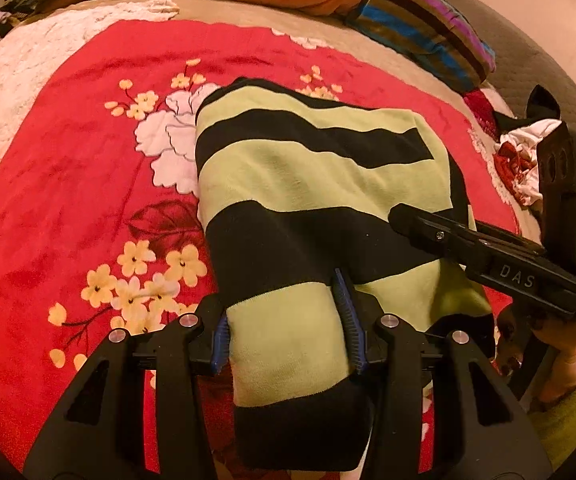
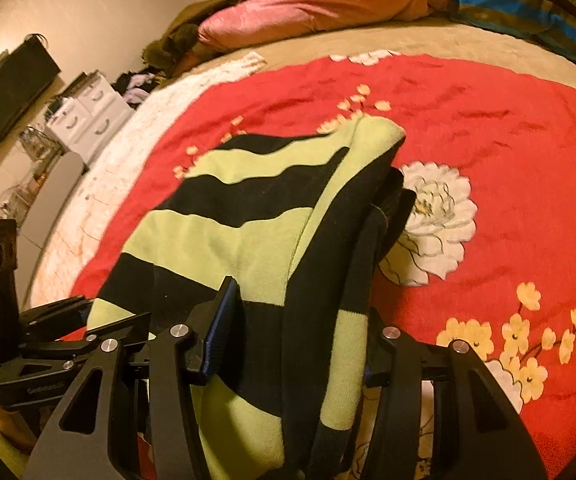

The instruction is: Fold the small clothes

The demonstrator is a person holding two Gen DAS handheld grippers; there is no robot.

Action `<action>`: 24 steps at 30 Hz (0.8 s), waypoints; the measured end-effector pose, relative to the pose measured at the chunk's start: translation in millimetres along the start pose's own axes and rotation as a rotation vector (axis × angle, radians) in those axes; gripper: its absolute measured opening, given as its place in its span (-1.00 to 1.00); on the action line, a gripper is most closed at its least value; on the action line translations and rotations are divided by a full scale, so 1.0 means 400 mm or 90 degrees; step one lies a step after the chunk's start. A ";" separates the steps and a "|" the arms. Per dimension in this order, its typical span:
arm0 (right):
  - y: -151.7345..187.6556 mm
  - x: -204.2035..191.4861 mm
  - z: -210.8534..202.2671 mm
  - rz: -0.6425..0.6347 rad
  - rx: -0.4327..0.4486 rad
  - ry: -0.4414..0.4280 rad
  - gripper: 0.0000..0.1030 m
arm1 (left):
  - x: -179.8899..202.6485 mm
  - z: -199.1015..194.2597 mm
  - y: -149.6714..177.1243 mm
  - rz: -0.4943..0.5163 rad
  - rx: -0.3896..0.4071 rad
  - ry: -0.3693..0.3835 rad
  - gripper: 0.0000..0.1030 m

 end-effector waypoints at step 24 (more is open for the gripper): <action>-0.017 -0.004 -0.273 0.005 0.142 0.061 0.91 | 0.021 -0.188 -0.001 0.014 0.094 -0.072 0.41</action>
Point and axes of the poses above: each gripper's, at about its wrist camera, not at the fingertips, and z roughly the way its jaws point, x to its right, y to its underside, the point moved 4 cm from there along z, roughly the way its jaws point
